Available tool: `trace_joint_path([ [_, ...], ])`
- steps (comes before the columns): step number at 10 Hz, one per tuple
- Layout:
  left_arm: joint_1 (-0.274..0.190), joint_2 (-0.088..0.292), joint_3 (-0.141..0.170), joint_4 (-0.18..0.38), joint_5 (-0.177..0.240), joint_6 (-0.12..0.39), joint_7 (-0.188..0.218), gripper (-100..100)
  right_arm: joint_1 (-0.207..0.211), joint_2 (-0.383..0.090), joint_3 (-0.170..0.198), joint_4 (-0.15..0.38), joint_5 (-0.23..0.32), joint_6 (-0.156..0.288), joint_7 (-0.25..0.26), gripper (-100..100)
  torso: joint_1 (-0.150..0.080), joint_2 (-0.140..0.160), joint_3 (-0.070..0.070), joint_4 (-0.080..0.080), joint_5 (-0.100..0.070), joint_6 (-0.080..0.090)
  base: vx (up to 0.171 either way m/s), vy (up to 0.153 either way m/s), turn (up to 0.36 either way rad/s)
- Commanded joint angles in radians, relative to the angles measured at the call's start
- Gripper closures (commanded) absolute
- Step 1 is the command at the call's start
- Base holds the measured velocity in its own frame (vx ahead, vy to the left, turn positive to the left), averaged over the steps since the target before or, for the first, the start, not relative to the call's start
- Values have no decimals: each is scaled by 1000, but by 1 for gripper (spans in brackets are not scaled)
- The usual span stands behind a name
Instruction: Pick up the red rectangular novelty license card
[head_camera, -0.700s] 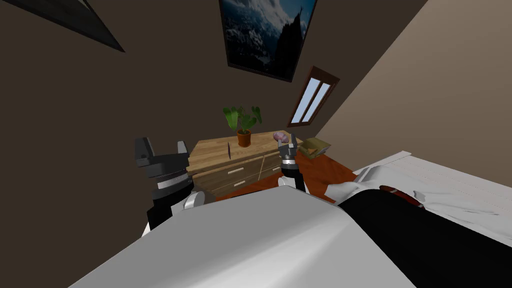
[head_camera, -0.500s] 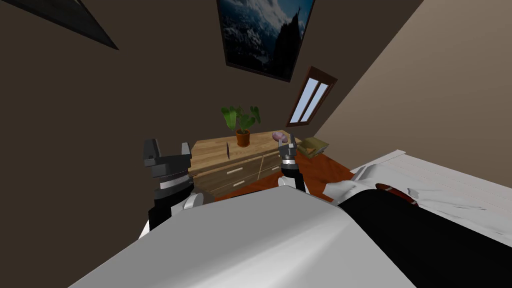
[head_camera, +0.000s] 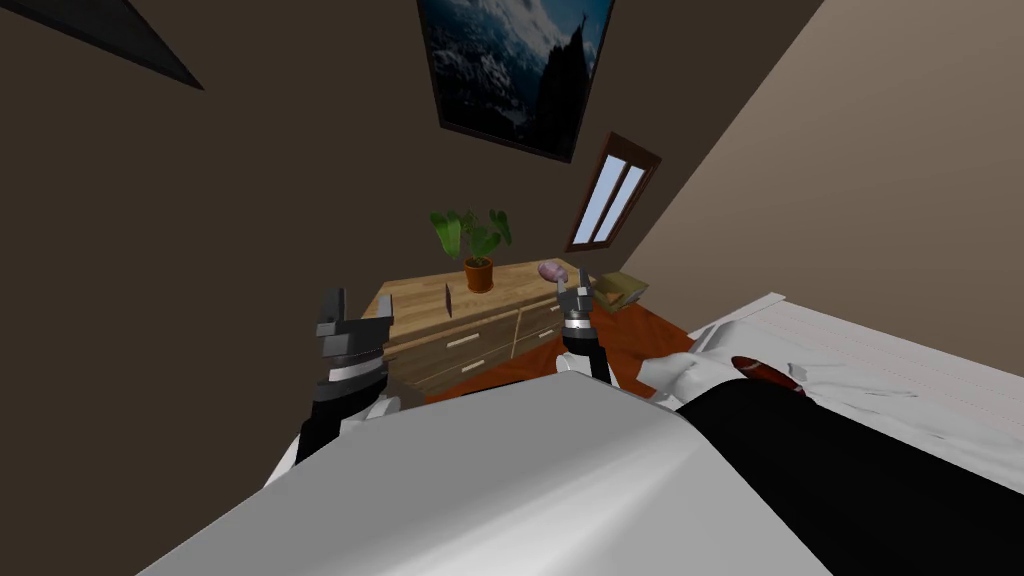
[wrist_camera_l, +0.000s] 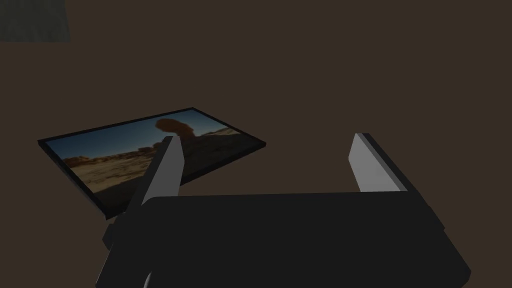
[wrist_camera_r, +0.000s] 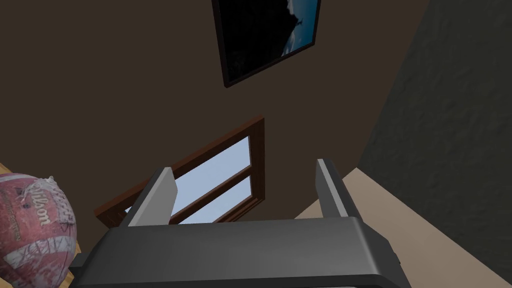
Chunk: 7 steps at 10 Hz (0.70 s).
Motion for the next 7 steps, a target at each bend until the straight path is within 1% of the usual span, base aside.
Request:
trace_joint_path([
  [1, 11, 50, -9, 47, 2, -16, 11, -100, 0, 0, 0, 0, 0, 0, 0, 0, 0, 0, 0, 0, 0, 0, -70, -81, -138],
  [2, 11, 62, -9, 47, 2, -16, 11, -100, 0, 0, 0, 0, 0, 0, 0, 0, -2, 1, 1, 0, 0, 0, -42, -63, -49],
  [4, 35, 133, -24, 115, 7, -44, 28, -100, 0, 0, 0, 0, 0, 0, 0, 0, -1, -1, 0, 0, 0, 0, -39, -91, -151],
  [5, 35, 146, -24, 120, 7, -44, 28, -100, 0, 0, 0, 0, 0, 0, 0, 0, -3, 0, 0, 0, -1, 0, -56, -88, -57],
  [6, 49, 182, -32, 160, 10, -60, 37, -100, 0, 0, 0, 0, 0, 0, 0, 0, -2, 0, 0, 0, -1, 0, -81, -93, -145],
  [7, 49, 189, -32, 160, 10, -60, 37, -100, 0, 0, 0, 0, 0, 0, 0, 0, -3, 2, 1, 0, -1, 0, -65, -63, -55],
])
